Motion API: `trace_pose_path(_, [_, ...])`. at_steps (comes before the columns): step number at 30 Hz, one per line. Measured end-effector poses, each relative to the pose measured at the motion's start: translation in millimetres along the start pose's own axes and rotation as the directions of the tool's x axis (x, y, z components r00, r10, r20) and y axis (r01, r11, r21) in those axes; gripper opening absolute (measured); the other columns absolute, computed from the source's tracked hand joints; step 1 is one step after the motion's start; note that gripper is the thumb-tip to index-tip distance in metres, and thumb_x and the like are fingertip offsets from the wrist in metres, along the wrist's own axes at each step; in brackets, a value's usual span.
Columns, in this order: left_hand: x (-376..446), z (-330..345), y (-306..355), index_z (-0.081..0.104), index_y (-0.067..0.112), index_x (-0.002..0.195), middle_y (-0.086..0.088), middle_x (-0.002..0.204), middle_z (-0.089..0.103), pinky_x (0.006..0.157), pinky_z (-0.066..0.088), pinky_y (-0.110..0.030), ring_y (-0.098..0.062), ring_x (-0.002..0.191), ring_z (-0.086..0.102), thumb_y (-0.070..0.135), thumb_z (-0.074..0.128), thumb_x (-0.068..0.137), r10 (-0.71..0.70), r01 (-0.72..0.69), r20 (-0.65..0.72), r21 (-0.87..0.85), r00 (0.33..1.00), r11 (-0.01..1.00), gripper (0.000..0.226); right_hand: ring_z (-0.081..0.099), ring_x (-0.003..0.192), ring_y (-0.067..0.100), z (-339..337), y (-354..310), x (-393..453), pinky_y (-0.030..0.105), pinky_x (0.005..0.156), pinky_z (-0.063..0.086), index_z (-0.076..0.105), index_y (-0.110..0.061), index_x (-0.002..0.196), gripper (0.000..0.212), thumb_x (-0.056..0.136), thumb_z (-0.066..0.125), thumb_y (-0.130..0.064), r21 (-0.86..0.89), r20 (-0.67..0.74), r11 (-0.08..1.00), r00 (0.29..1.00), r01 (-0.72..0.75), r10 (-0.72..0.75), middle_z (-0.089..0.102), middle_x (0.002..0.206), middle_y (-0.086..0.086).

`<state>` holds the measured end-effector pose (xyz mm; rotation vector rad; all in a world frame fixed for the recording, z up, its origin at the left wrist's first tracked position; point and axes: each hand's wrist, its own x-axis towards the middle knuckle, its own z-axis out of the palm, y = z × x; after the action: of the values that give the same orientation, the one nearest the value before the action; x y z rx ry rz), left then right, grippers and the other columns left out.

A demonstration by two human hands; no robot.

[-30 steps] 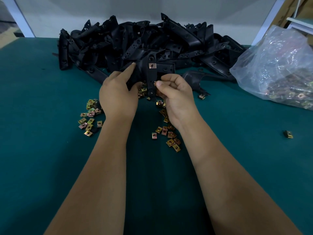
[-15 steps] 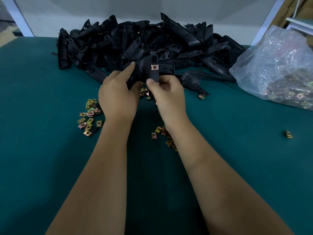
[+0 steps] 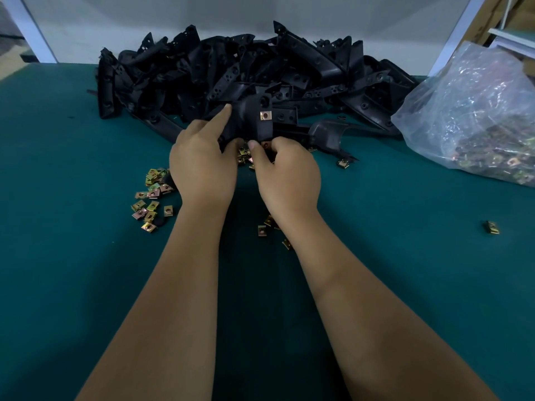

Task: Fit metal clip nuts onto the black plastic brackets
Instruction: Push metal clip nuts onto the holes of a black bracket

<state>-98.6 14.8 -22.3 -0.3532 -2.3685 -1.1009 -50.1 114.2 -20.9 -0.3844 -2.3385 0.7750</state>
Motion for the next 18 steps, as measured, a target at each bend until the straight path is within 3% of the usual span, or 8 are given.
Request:
trace_pose_path(3, [0.7, 0.8, 0.9, 0.052, 0.029, 0.142, -0.006, 0.115, 0.064, 0.092, 0.045, -0.044, -0.027, 0.110, 0.054, 0.025, 0.065, 0.093, -0.001, 0.001, 0.001, -0.005, 1.000, 1.000, 0.051, 0.049, 0.068, 0.021, -1.0, -0.3, 0.2, 0.032, 0.062, 0.028, 0.048, -0.012, 0.070, 0.040, 0.098, 0.054, -0.039, -0.021, -0.025, 0.999, 0.999, 0.029, -0.030, 0.050, 0.069, 0.001])
trace_pose_path(7, [0.8, -0.1, 2.8, 0.049, 0.028, 0.144, -0.006, 0.115, 0.061, 0.089, 0.047, -0.046, -0.028, 0.109, 0.053, 0.027, 0.065, 0.093, 0.026, -0.025, 0.026, -0.021, 0.999, 0.999, 0.053, 0.053, 0.070, 0.019, -2.3, 0.8, 0.5, 0.035, 0.064, 0.037, 0.056, -0.008, 0.073, 0.040, 0.097, 0.056, -0.041, 0.035, -0.059, 0.999, 0.998, 0.022, -0.020, 0.056, 0.072, 0.000])
trace_pose_path(10, [2.2, -2.0, 4.3, 0.047, 0.028, 0.145, -0.004, 0.120, 0.061, 0.087, 0.048, -0.039, -0.026, 0.115, 0.053, 0.032, 0.064, 0.093, 0.019, -0.018, 0.034, -0.027, 0.999, 0.999, 0.055, 0.058, 0.075, 0.015, -6.7, -1.0, -0.3, 0.037, 0.069, 0.048, 0.067, -0.010, 0.084, 0.030, 0.095, 0.061, -0.038, 0.212, -0.123, 0.977, 0.992, 0.027, -0.001, 0.065, 0.079, -0.002])
trace_pose_path(12, [4.1, -4.5, 6.7, 0.055, 0.027, 0.137, 0.004, 0.121, 0.063, 0.091, 0.048, -0.032, -0.016, 0.114, 0.056, 0.034, 0.066, 0.090, -0.038, 0.038, -0.001, -0.137, 0.999, 0.990, 0.049, 0.059, 0.079, 0.011, -9.6, -2.1, 0.1, 0.034, 0.072, 0.050, 0.070, -0.013, 0.094, 0.023, 0.094, 0.063, -0.035, 0.358, -0.139, 0.933, 0.990, 0.022, 0.030, 0.066, 0.088, -0.003])
trace_pose_path(15, [6.0, -9.0, 13.3, 0.057, 0.029, 0.105, 0.015, 0.096, 0.063, 0.084, 0.051, -0.023, 0.003, 0.088, 0.058, 0.030, 0.070, 0.085, -0.207, 0.131, -0.124, -0.451, 0.970, 0.883, 0.023, 0.058, 0.080, 0.006, -11.2, -0.8, 0.9, 0.030, 0.076, 0.052, 0.065, -0.022, 0.111, 0.025, 0.094, 0.061, -0.038, 0.506, -0.056, 0.860, 0.993, -0.061, 0.104, 0.063, 0.101, -0.006])
trace_pose_path(18, [12.0, -9.4, 12.5, 0.047, 0.023, 0.085, 0.007, 0.084, 0.056, 0.077, 0.051, -0.025, -0.004, 0.075, 0.053, 0.024, 0.068, 0.089, -0.450, 0.270, -0.064, -0.722, 0.891, 0.637, 0.022, 0.059, 0.085, 0.005, -9.6, -0.2, -0.8, 0.031, 0.080, 0.053, 0.064, -0.020, 0.116, 0.029, 0.094, 0.060, -0.038, 0.513, 0.077, 0.851, 0.994, -0.110, 0.082, 0.063, 0.105, -0.005])
